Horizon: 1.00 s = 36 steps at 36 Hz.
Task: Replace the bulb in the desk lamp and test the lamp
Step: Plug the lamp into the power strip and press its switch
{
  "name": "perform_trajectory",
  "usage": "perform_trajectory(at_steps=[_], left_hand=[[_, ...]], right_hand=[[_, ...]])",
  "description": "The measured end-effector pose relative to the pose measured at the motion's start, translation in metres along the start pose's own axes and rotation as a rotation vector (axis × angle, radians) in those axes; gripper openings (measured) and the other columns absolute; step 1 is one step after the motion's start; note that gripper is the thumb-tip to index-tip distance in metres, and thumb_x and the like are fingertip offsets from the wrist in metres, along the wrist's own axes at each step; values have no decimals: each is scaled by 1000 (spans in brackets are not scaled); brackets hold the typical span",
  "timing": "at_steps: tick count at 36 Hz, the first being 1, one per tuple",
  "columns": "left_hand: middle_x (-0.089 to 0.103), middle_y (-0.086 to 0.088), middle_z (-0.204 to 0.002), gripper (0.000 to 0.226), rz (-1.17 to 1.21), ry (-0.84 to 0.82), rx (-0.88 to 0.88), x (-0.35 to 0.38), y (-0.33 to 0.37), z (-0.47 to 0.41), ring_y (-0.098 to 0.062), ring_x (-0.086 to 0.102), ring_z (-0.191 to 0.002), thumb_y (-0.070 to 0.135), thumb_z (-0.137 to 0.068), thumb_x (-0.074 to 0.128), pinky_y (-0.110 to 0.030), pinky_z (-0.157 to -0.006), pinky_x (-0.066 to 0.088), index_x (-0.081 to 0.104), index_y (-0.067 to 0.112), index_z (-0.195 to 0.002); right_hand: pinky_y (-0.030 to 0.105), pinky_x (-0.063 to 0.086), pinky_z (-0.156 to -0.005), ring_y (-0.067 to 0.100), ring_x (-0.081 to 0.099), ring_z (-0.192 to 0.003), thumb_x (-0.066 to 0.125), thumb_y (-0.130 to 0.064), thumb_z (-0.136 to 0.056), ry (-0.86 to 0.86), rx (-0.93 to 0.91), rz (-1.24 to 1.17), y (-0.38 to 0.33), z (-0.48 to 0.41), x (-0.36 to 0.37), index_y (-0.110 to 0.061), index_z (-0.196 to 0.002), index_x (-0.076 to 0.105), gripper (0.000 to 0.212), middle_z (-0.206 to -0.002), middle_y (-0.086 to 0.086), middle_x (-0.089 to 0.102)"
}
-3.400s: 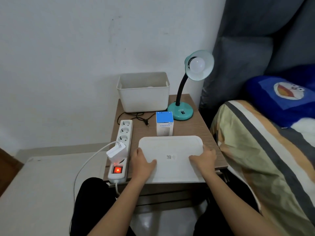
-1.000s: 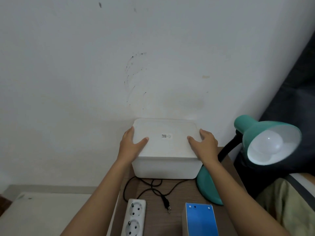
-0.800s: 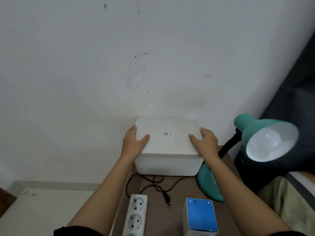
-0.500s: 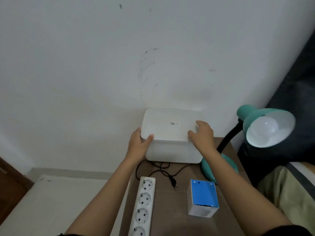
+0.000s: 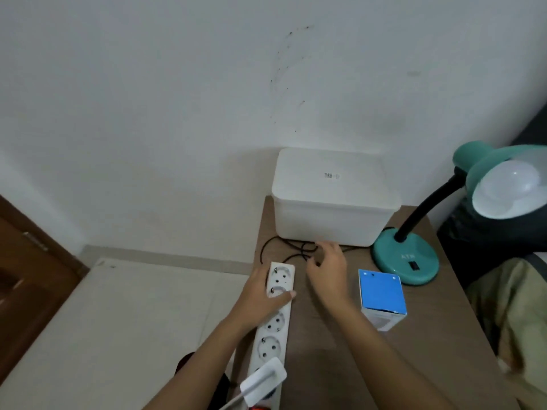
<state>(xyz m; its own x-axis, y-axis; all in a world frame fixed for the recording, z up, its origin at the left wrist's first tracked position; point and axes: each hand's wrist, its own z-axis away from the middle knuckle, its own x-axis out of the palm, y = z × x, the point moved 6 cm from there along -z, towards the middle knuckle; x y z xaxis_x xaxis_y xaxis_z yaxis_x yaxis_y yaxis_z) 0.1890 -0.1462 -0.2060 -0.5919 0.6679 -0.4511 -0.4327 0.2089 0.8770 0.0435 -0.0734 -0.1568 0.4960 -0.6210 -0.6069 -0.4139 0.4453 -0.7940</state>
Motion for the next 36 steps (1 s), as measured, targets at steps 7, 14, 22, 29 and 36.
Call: perform_trajectory(at_steps=[7, 14, 22, 29, 36], left_hand=[[29, 13, -143, 102, -12, -61, -44, 11, -11, 6, -6, 32, -132, 51, -68, 76, -26, -108, 30, 16, 29, -148], [19, 8, -153, 109, 2, -72, -91, 13, -17, 6, -10, 25, -139, 52, -68, 76, -29, -112, 26, 7, 29, -149], [28, 9, -146, 101, 24, -53, -85, 13, -16, 7, -10, 32, -134, 49, -68, 77, -24, -104, 30, 15, 33, -147], [46, 18, -114, 66, 79, -13, -32, 12, -4, 15, 0, 50, -103, 33, -76, 75, -3, -71, 40, 37, 35, -130], [48, 20, -107, 59, 114, -8, -7, 12, 5, 19, 6, 51, -95, 25, -79, 73, -4, -67, 37, 38, 40, -124]], right_hand=[[40, 43, -100, 33, 45, -122, 46, 4, -86, -119, 180, 258, 38, 2, 28, -1, -125, 50, 39, -134, 17, 43], [38, 46, -94, 33, 56, -108, 51, 4, -83, -109, 205, 179, 42, -5, 29, -2, -115, 61, 34, -125, 16, 51], [31, 48, -79, 22, 61, -86, 62, 5, -74, -115, 353, -197, 32, -6, 19, -7, -93, 64, 23, -79, -2, 60], [19, 47, -61, 12, 62, -79, 80, -6, -69, -244, 350, -428, 9, -5, 12, -11, -101, 60, 38, -90, 0, 64], [34, 58, -80, 26, 66, -89, 80, -2, -69, -283, 424, -629, 11, 2, 28, 3, -110, 60, 47, -98, 13, 66]])
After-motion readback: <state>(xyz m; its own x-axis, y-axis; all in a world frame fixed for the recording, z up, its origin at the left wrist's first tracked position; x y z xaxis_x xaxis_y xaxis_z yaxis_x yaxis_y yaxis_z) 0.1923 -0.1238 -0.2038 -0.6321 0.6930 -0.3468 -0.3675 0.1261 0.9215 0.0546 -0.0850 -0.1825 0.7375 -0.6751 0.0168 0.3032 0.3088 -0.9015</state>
